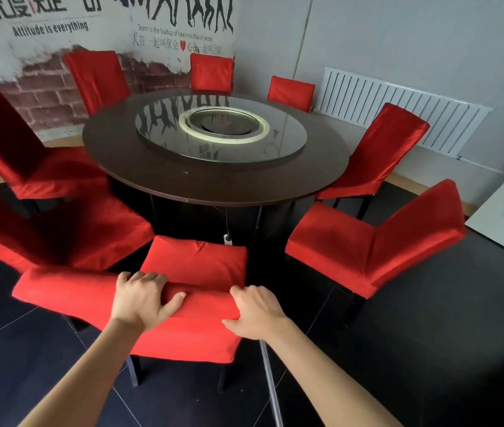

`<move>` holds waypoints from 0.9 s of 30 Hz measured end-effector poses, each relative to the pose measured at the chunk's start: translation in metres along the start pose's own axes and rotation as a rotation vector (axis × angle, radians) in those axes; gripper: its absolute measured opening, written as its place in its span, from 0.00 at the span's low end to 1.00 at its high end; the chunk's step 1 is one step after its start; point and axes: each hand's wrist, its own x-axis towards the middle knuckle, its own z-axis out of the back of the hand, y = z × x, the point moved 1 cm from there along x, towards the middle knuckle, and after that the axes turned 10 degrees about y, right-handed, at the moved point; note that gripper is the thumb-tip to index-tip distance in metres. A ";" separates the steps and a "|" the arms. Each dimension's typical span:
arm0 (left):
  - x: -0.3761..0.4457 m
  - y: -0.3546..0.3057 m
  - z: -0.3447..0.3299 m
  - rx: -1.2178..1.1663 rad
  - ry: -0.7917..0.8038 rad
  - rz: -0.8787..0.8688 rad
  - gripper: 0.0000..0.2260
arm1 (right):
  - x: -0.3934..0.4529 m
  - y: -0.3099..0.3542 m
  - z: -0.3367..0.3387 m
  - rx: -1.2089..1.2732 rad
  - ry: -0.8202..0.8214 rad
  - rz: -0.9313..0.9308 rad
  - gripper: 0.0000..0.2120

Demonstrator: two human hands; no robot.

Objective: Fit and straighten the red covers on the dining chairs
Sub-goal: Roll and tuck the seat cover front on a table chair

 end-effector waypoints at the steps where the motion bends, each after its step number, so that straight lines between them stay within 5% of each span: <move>1: 0.000 -0.002 -0.002 -0.006 -0.027 0.006 0.41 | -0.002 -0.002 0.000 -0.002 0.001 0.001 0.21; 12: -0.008 -0.018 -0.009 -0.081 -0.226 0.001 0.37 | -0.019 -0.012 -0.001 -0.036 -0.002 0.021 0.21; 27: 0.003 -0.039 -0.010 -0.090 -0.264 -0.085 0.35 | -0.031 -0.032 -0.004 -0.037 0.026 0.017 0.21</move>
